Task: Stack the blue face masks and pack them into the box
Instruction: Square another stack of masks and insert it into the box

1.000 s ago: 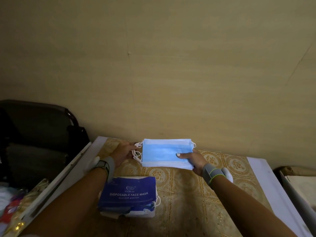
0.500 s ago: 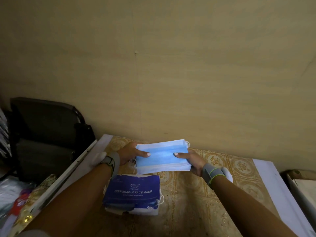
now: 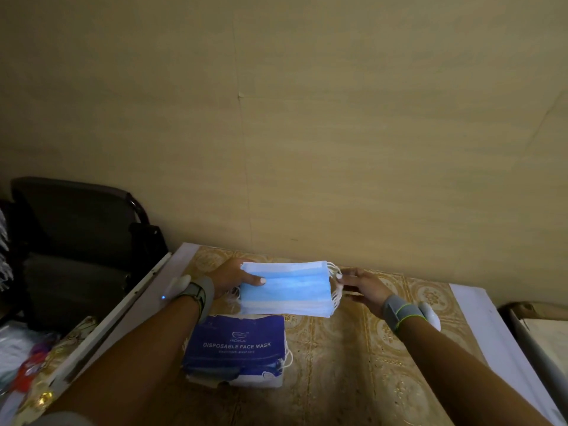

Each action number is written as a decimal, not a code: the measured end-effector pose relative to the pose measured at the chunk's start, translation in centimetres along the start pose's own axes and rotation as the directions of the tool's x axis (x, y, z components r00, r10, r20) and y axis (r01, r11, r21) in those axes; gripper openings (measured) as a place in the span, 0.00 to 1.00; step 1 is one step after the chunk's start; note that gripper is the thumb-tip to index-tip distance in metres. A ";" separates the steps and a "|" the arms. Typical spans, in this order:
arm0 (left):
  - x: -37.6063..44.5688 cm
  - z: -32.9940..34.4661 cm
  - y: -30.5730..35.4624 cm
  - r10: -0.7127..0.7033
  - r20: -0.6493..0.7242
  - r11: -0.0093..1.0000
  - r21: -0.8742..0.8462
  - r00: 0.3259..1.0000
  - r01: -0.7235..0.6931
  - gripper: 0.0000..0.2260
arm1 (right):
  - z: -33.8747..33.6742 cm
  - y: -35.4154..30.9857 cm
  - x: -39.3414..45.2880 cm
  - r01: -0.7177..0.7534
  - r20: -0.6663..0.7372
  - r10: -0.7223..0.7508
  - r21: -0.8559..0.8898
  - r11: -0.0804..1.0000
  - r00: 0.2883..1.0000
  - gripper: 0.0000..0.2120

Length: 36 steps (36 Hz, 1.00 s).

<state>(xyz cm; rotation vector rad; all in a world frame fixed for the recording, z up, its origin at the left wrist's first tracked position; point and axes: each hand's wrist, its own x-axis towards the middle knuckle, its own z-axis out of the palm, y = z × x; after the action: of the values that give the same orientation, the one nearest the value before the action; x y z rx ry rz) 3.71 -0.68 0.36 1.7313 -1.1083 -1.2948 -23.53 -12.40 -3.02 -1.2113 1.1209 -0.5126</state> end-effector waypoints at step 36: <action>-2.4 -1.5 -1.7 -0.211 0.131 0.974 0.118 0.969 0.196 0.12 | 2.4 -0.1 -2.2 -0.043 0.257 0.032 0.039 0.998 0.966 0.08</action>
<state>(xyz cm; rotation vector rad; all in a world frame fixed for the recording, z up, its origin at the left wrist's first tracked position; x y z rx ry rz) 5.23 2.28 0.12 1.8946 -1.1179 -1.5306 -22.26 -9.54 -2.16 -1.1782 0.9048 -0.3387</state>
